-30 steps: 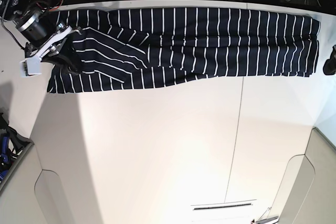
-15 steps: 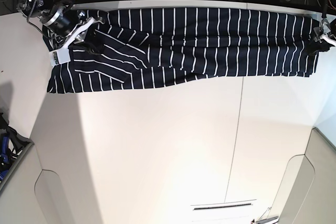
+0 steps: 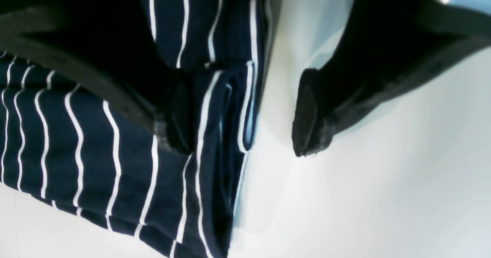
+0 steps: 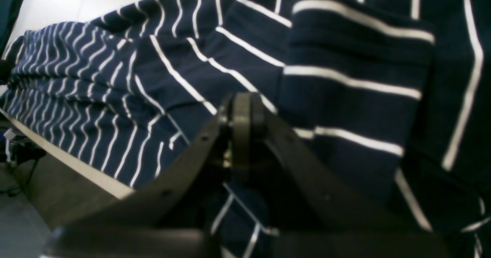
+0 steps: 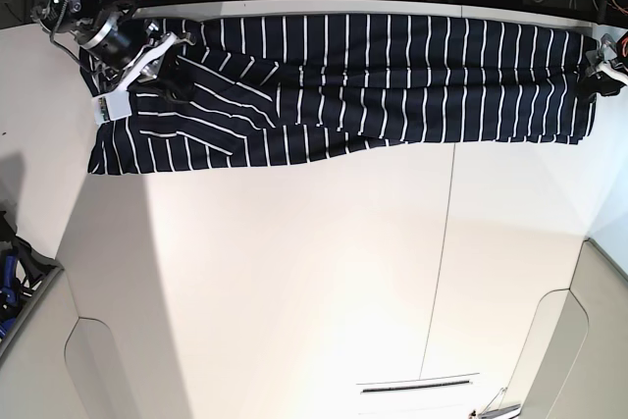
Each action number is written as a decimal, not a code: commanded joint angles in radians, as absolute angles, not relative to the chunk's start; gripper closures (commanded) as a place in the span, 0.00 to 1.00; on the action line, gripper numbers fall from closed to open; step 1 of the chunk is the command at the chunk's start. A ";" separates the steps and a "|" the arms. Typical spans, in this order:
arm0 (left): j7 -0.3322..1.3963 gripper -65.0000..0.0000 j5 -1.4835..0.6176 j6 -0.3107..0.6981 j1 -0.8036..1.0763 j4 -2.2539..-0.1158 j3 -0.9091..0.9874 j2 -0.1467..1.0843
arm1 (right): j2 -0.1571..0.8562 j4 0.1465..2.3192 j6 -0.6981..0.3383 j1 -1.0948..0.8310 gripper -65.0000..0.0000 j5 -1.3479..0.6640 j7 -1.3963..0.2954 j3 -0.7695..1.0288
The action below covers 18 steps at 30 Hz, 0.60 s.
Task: Fold the T-shirt properly
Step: 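Hold both ends of the long folded strip and straighten it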
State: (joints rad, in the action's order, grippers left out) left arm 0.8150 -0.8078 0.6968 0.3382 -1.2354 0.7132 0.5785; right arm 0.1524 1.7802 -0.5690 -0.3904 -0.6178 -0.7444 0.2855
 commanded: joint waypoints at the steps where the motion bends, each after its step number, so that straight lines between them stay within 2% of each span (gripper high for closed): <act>1: 0.823 0.33 -0.800 0.698 0.345 -1.241 0.719 0.598 | 0.160 1.796 -0.575 -0.388 1.00 -0.640 -0.723 0.287; 16: 0.918 0.33 -1.013 0.698 0.388 -1.241 0.719 0.560 | 0.160 1.796 -0.576 -0.359 1.00 -0.681 -0.760 0.287; 18: 0.921 0.44 -1.034 0.698 0.388 -1.241 0.719 0.560 | 0.160 1.797 -0.576 -0.355 1.00 -0.685 -0.760 0.287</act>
State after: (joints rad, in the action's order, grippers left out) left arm 0.9066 -1.0340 0.6964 0.3824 -1.2350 0.7181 0.5430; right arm 0.1524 1.7802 -0.5690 -0.3573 -0.6621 -0.7750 0.2855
